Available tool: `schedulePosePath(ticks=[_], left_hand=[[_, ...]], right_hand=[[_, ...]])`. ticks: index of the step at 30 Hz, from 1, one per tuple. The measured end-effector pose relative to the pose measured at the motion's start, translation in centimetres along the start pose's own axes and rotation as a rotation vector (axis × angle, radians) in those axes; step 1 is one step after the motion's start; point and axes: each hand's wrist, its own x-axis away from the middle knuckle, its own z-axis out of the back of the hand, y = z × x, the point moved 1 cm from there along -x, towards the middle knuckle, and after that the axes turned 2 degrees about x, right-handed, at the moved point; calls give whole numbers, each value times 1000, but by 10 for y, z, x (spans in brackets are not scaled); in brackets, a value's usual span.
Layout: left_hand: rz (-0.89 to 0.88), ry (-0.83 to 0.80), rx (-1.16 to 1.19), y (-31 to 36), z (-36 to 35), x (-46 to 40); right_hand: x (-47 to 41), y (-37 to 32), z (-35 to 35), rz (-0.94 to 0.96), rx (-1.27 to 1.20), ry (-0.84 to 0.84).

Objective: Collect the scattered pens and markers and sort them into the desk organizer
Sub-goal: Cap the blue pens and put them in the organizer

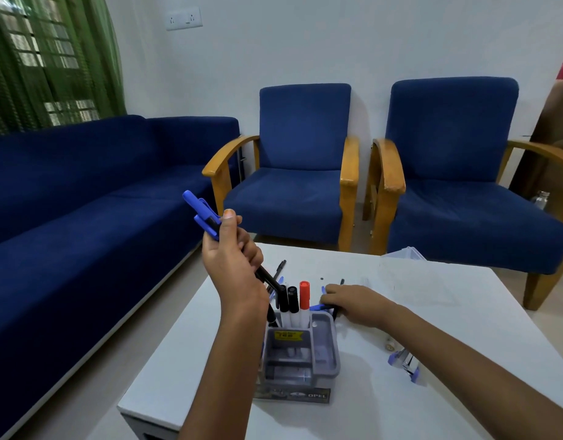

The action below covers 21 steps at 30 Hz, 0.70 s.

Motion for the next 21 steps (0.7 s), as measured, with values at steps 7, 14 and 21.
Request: schedulePosePath(ticks=[7,14,21], left_hand=[[-43,36,29,9,13,-14],[-106,112,-3,27,45,-44],[96,7,-552,-10,97,-97]], right_hand=[[-2,0,-7,-7,52,48],[-14,-7,-6,-241,-45,220],[-44,-4,9,-409,-243,346]])
